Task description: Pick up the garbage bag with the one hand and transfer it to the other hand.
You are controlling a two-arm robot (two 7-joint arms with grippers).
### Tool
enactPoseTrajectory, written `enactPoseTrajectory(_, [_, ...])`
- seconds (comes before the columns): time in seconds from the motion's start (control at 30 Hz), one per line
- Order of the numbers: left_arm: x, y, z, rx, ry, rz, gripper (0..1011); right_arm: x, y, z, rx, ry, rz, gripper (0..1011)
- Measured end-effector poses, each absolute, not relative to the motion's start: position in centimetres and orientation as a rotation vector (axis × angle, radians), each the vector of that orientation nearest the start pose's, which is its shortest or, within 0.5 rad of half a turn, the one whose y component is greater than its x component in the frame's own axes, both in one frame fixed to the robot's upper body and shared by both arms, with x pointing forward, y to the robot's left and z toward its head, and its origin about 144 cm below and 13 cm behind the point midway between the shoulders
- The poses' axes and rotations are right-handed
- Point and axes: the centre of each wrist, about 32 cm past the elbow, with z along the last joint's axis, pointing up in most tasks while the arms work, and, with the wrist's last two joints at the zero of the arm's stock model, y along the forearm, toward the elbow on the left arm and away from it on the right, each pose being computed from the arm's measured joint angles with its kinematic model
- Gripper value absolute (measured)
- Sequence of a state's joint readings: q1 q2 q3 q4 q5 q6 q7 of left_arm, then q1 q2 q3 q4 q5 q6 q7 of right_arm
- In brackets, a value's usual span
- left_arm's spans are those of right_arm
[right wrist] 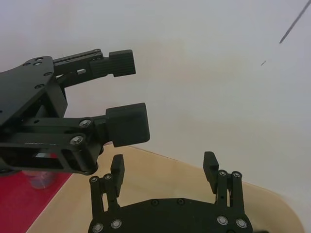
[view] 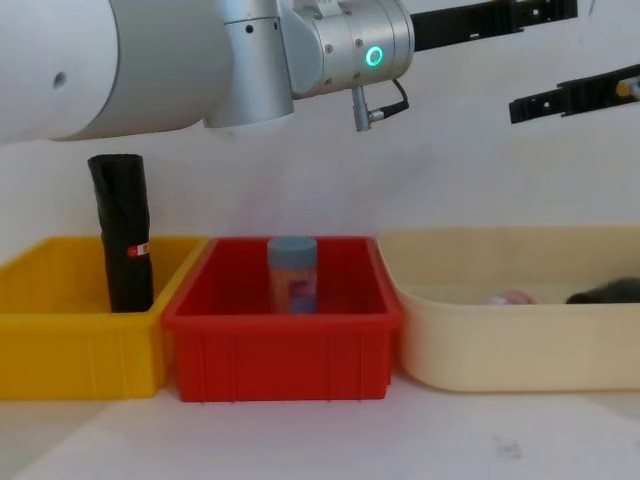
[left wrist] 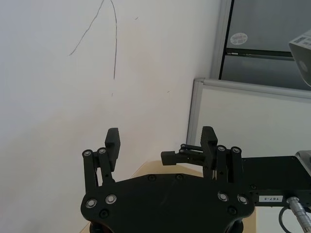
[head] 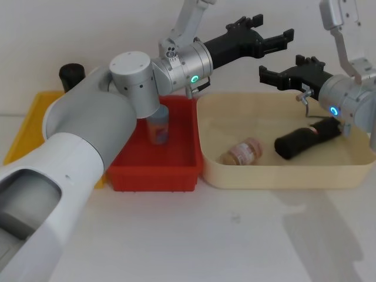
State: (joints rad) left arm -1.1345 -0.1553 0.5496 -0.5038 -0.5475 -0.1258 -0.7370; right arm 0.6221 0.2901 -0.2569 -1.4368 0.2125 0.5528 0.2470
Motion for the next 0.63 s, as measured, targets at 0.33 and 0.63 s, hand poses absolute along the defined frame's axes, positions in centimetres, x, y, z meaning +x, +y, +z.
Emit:
enactPoseTrajectory(0.33, [68.9, 5.83, 132.89, -0.183, -0.056, 0.444, 1001, 59.01, -24.67, 133.36, -0.248, -0.025, -1.188, 999])
enactPoseTrajectory(0.63, [68.9, 5.83, 132.89, -0.183, -0.056, 0.444, 1001, 58.96, -24.68, 133.35, -0.249, -0.025, -1.186, 999])
